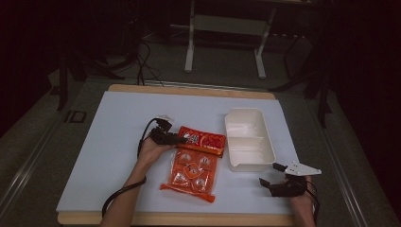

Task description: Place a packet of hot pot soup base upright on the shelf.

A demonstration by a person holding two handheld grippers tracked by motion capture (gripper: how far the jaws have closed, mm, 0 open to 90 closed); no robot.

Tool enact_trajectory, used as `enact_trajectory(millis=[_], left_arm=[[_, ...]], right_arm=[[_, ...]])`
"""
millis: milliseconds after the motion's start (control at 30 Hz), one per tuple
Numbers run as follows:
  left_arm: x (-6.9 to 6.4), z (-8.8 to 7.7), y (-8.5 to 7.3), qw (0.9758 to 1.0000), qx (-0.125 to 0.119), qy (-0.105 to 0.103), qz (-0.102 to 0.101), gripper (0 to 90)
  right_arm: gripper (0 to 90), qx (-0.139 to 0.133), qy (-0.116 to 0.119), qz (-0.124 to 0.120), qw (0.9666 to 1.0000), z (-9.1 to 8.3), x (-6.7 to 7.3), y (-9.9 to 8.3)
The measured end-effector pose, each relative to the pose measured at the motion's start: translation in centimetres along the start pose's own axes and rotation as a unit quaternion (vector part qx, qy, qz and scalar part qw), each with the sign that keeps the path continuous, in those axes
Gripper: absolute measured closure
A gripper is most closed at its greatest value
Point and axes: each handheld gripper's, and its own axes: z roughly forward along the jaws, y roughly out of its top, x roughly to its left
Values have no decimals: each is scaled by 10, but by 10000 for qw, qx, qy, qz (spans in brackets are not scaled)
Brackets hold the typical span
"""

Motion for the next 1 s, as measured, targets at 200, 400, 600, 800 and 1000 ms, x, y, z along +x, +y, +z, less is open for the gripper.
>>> enact_trajectory(millis=[200, 400, 600, 800, 1000], left_arm=[[-3, 4, 7, 9997, -21, 236, 18, 612], [-1, 13, 13, 9992, 0, 400, -68, 626], [-2, -2, 8, 9988, -244, 417, 2, 895], [-4, -28, -11, 9978, -495, 452, -25, 899], [-3, -41, -29, 9980, -604, -112, 142, 889]], right_arm=[[105, 7, 15, -13, 10000, 0, 0, 0], [105, 7, 34, -21, 10000, 0, 0, 0], [105, 2, 51, -18, 10000, 0, 0, 0], [105, 4, 44, -28, 10000, 0, 0, 0], [105, 18, 55, -27, 10000, 0, 0, 0]])
